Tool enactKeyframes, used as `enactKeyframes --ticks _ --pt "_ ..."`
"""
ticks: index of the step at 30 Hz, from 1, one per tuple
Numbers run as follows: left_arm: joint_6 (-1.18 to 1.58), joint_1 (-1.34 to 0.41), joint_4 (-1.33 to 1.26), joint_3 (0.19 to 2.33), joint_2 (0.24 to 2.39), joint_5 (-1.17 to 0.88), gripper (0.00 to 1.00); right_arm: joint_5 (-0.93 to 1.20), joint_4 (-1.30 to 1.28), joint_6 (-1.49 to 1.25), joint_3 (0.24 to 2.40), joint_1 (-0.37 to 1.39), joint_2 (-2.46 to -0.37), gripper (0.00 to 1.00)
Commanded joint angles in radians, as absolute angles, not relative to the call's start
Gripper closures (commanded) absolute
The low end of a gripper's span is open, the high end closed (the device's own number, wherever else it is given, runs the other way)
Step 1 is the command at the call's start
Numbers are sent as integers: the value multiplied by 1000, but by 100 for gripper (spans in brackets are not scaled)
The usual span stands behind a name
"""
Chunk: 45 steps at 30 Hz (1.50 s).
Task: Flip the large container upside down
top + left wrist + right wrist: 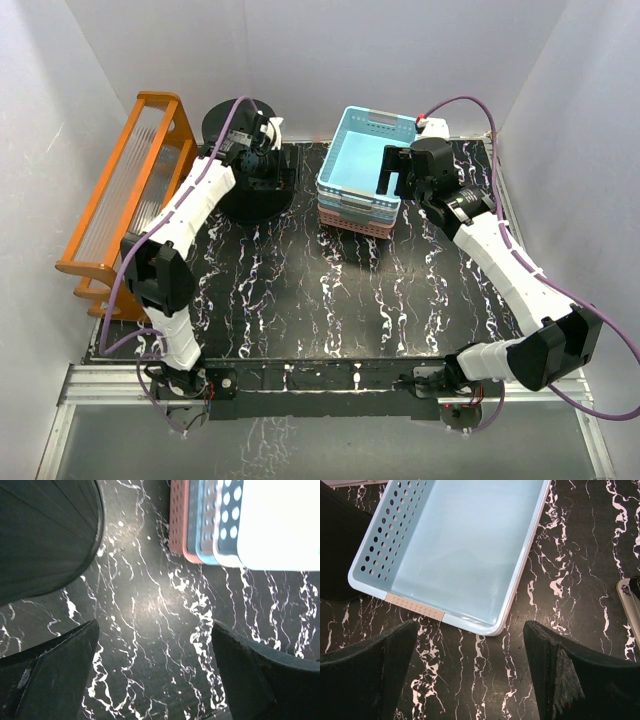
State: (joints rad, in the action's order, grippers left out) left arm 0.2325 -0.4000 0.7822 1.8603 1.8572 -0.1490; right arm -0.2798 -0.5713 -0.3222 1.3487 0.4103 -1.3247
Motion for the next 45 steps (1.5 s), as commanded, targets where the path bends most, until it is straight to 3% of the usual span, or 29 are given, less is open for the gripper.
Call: enactKeyframes --ticks 1,12,19,24,32,37,40,45 --pt "251 -430 777 1771 1712 -210 6 -246 -545 -337 1388 405 -1314 12" --pt "363 -472 776 1401 1347 -200 1 -23 -499 -410 1509 408 -1513 12" --pt "407 -471 764 1259 1232 -145 1 32 -488 -422 1585 417 -1632 11" --pt "413 -472 751 1237 1223 -129 1 8 -509 -418 1503 417 -1612 7" --pt "396 -472 718 1244 1234 -132 1 -314 -597 -370 1382 353 -1450 2" --pt "398 -472 702 1250 1243 -141 1 -311 -680 -348 1483 280 -1487 2" --pt "399 -472 703 1250 1222 -122 1 -192 -658 -367 1529 283 -1470 2" --pt "406 -472 700 1229 1176 -82 1 -103 -571 -397 1551 376 -1434 2"
